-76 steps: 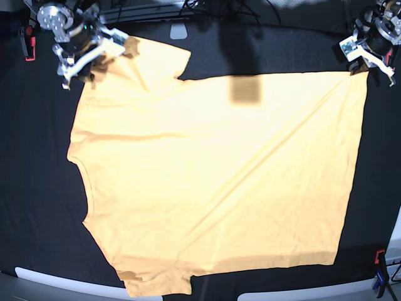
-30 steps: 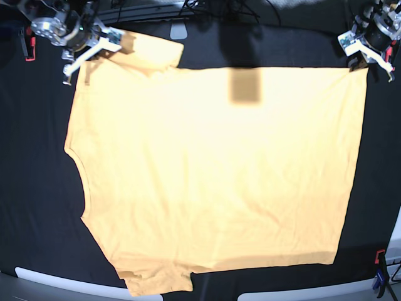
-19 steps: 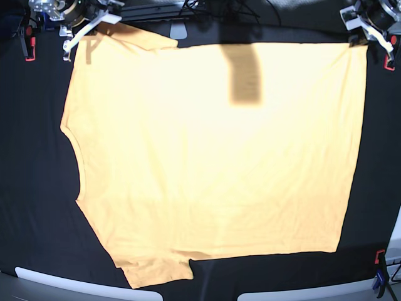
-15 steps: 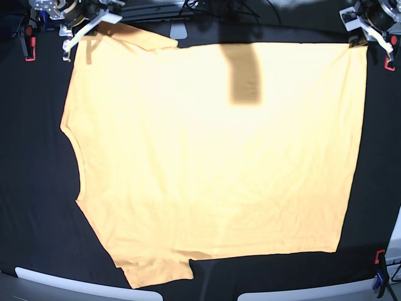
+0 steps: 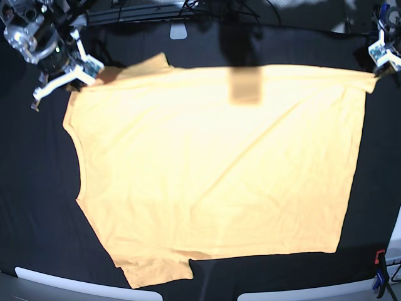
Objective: Layout the t-shirt on the table in an organized manner, then fold the t-shirt properly
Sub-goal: 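Lift the shoulder edge with both grippers and fold it over the shirt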
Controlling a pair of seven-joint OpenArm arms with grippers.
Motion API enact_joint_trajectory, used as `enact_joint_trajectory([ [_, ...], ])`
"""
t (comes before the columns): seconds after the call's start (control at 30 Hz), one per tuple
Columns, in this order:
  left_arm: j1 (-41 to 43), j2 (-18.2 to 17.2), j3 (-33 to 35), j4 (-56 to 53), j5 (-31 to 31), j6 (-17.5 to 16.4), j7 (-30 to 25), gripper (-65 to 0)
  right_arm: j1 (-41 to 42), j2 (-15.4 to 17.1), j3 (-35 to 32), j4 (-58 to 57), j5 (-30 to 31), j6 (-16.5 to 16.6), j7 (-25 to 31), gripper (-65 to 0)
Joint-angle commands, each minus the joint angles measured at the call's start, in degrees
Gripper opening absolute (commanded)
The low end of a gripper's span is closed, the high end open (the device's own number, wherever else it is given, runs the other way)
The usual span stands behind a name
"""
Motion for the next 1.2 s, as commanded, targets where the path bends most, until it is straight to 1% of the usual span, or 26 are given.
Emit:
enact_joint_trajectory([
  [0.0,-1.38,-0.57,-0.81,0.37,-0.57,1.51,0.39,-65.0,1.55,0.0,0.55,0.31,-0.39,0.28,0.7,-65.0],
  [0.13,-7.17,2.54,-0.81,0.33,-5.51,1.49,1.77,-65.0,7.17,-3.02,0.55,-2.99,-0.35,1.49,1.6,-65.0],
  [0.3,-12.35,6.14,-0.81,0.33,-6.05,1.31,1.73,-65.0,11.69,-5.01,0.55,-7.54,-0.33,1.6,1.95,-65.0],
  [0.5,-15.89,6.45,-0.79,0.02,-6.12,1.31,1.53,-65.0,14.51,-5.2,0.39,-10.82,-0.22,3.48,2.6,-65.0],
  [0.6,-17.55,6.6,-0.76,-0.61,-6.43,1.29,1.42,-65.0,15.93,-5.22,0.39,-13.03,3.3,3.61,2.6,-65.0],
  [0.67,-18.91,7.1,-0.5,-1.51,-7.5,1.14,0.96,-65.0,17.2,-5.33,0.39,-14.4,4.15,3.63,3.08,-65.0],
  [0.8,-22.62,9.31,-0.46,-4.39,-8.44,-1.77,-1.27,-65.0,19.32,-5.35,0.39,-16.22,4.17,3.65,3.28,-65.0],
  [0.9,-26.27,11.21,-0.46,-7.5,-8.44,-3.8,-1.84,-65.0,20.72,-5.35,0.37,-17.35,4.46,5.25,4.04,-65.0],
  [0.93,-27.5,11.65,-0.24,-8.61,-8.46,-4.66,-2.12,-65.0,21.4,-5.33,0.37,-17.94,5.38,5.55,4.24,-65.0],
  [1.03,-31.45,11.82,2.51,-11.98,-9.31,-5.42,-2.14,-65.0,24.15,-5.35,0.33,-20.52,7.54,6.1,4.39,-65.0],
  [1.17,-37.11,11.89,9.07,-16.92,-8.79,-5.35,-1.7,-65.0,27.8,-5.33,0.22,-23.78,8.66,8.61,4.59,-65.0],
])
